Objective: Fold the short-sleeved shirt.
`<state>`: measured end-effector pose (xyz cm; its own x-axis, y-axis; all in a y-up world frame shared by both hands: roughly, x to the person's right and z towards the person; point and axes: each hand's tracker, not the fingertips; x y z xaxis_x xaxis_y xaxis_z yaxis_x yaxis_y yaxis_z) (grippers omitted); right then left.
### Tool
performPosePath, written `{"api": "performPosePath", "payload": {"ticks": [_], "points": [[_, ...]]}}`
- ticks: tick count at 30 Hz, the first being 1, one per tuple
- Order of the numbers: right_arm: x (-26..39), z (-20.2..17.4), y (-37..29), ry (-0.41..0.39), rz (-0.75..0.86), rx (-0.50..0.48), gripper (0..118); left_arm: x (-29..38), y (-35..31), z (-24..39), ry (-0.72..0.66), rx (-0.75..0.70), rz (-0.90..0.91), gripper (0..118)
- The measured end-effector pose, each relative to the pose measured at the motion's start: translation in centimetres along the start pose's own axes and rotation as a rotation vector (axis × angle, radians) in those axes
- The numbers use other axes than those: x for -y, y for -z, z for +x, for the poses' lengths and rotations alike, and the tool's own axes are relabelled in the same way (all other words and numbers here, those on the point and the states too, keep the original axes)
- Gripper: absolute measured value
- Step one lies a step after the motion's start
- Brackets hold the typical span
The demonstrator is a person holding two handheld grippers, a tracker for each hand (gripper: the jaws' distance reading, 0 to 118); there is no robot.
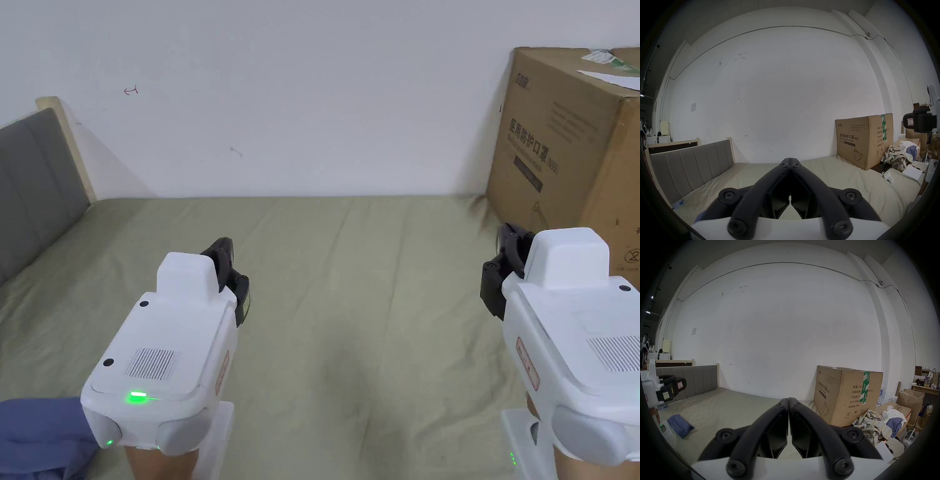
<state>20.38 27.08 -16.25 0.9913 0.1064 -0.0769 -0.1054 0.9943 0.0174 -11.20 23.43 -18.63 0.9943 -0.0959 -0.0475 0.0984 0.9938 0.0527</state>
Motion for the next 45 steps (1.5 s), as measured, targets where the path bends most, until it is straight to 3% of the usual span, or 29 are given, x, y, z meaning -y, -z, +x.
{"api": "performPosePath", "payload": {"ticks": [11, 13, 15, 16, 18, 22, 24, 45], "points": [[0.1, 0.0, 0.1, 0.003, -0.008, 0.014, 1, 0.1, 0.1, -0.2, 0.007, -0.010, -0.009, 0], [0.2, 0.1, 0.0, 0.008, -0.006, 0.017, 5, 0.1, 0.2, -0.4, 0.001, -0.008, -0.023, 7], [0.1, 0.2, 0.0, 0.015, -0.011, 0.009, 29, 0.2, 0.3, -0.5, -0.020, -0.018, -0.030, 25], [0.1, 0.2, 0.1, 0.017, -0.021, 0.007, 57, 0.3, 0.3, -0.6, -0.028, -0.026, -0.030, 44], [0.1, 0.2, 0.1, 0.026, -0.020, 0.001, 83, 0.5, 0.4, -0.9, -0.049, -0.034, -0.016, 68], [0.1, 0.0, 0.0, 0.013, -0.007, 0.020, 106, 0.6, 0.7, -1.1, -0.066, -0.049, -0.026, 105], [0.2, 0.0, -0.1, 0.011, -0.002, 0.019, 114, 0.6, 0.7, -1.2, -0.069, -0.048, -0.025, 115], [0.2, 0.0, -0.1, 0.036, 0.005, 0.027, 118, 0.2, 0.3, -1.5, -0.074, -0.037, 0.003, 118]]}}
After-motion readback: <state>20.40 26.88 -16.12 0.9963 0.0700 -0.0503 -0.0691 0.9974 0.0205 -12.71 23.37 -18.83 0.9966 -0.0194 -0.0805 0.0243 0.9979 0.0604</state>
